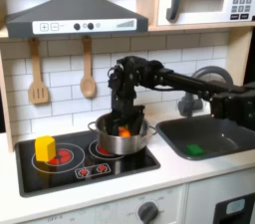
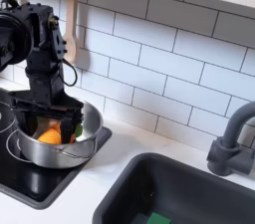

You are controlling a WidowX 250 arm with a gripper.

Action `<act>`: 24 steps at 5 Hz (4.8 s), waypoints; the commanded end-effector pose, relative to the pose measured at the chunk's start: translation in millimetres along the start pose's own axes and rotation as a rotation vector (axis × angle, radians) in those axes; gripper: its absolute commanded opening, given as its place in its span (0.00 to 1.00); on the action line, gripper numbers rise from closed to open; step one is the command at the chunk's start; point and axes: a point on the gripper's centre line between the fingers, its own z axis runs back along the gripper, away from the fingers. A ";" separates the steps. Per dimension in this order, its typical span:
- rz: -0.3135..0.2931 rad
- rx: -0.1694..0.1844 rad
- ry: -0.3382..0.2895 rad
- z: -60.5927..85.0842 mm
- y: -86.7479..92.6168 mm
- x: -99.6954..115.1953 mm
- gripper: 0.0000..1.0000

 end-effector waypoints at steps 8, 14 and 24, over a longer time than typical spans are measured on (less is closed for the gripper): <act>0.130 0.026 0.007 23.3 77.6 -23.1 1.00; 0.139 -0.006 -0.006 25.3 61.6 0.8 1.00; 0.182 -0.020 0.006 8.4 79.7 51.3 1.00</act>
